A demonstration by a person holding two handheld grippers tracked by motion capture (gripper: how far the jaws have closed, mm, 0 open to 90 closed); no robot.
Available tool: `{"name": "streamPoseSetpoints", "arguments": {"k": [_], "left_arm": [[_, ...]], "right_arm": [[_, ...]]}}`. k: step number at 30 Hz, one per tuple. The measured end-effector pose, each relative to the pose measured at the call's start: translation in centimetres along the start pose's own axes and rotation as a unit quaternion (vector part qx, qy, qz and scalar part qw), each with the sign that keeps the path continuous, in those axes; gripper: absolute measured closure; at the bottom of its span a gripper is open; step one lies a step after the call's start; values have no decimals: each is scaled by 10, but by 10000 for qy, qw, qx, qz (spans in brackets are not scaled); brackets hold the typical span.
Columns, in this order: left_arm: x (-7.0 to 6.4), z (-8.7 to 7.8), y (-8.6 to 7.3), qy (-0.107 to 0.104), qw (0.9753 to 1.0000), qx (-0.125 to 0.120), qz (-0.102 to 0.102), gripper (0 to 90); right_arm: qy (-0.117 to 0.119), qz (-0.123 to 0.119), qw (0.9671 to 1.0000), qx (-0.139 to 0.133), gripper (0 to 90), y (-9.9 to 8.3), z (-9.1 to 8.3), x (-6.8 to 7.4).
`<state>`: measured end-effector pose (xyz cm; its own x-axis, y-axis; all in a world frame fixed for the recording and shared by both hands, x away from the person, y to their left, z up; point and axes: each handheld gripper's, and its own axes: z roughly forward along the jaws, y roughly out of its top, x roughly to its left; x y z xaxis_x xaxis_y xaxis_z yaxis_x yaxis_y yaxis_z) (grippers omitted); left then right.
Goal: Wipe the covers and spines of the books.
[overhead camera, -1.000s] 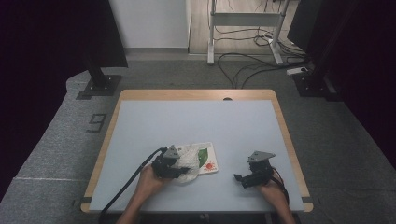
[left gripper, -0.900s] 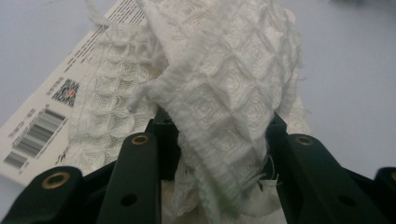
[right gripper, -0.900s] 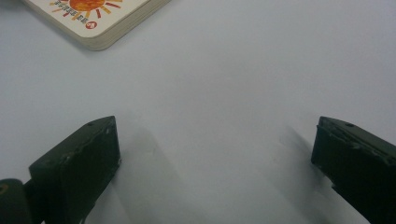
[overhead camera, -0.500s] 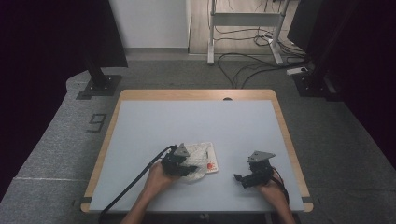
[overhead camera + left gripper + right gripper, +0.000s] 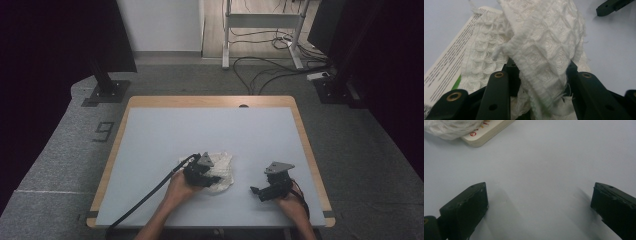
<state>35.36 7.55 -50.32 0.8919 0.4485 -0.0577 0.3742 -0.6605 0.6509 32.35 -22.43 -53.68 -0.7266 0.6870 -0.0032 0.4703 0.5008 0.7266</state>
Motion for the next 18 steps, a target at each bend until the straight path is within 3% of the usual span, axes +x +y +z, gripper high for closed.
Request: {"name": "streamPoseSetpoints", "arguments": {"k": [18], "left_arm": [[-7,23,24,-127,9998,-24,124,617]], "right_arm": [[-1,0,10000,0,4,0,0,0]]}}
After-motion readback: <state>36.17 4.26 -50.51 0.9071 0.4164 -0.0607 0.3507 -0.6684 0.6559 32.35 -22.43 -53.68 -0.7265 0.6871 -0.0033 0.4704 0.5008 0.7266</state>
